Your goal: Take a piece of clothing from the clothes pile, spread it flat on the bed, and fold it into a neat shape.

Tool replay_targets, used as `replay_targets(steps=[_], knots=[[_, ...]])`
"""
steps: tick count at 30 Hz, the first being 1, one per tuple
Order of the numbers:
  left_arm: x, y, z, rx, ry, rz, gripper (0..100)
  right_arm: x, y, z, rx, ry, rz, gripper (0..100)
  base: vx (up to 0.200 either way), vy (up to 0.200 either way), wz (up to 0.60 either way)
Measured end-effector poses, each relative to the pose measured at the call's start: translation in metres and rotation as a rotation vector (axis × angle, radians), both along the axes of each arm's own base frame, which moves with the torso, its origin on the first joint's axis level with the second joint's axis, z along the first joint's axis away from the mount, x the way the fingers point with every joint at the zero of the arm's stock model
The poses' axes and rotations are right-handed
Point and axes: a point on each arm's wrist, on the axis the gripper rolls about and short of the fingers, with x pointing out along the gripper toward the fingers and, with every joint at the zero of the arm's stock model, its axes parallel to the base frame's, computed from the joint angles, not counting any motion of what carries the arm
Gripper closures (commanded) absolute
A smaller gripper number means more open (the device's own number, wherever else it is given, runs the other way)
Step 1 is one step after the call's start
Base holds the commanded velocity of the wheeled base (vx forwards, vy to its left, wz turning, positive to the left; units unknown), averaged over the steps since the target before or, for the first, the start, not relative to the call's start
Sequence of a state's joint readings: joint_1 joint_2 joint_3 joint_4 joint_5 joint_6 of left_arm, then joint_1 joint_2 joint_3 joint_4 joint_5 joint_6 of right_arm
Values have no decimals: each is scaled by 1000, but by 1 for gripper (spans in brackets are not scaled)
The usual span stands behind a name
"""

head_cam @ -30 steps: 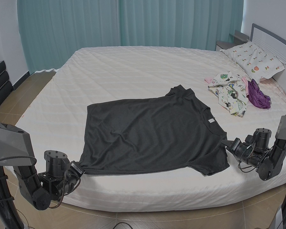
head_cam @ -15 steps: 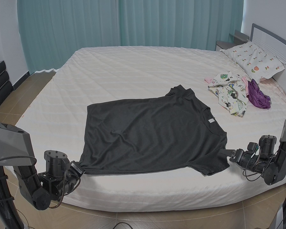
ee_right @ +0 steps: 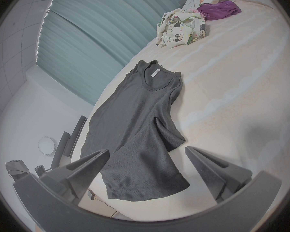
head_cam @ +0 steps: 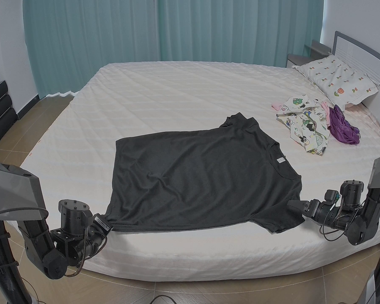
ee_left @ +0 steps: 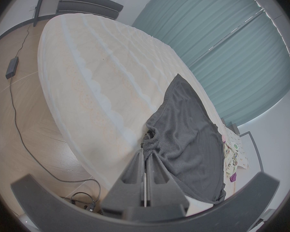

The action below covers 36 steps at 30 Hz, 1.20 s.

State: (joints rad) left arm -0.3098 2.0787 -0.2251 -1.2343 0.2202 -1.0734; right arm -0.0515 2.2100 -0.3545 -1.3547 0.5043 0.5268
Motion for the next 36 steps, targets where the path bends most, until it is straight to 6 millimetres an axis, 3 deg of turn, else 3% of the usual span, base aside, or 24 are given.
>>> replay_targets(steps=[10, 26, 36], knots=[[0, 0, 0, 0, 1, -1, 100, -13, 0, -5, -19, 38, 11, 100, 0, 0, 0], [-2, 0, 0, 15, 2, -9, 100, -74, -6, -2, -2, 181, -23, 100, 0, 0, 0], [-9, 1, 2, 62, 4, -39, 100, -92, -6, 3, -16, 264, -27, 100, 0, 0, 0]])
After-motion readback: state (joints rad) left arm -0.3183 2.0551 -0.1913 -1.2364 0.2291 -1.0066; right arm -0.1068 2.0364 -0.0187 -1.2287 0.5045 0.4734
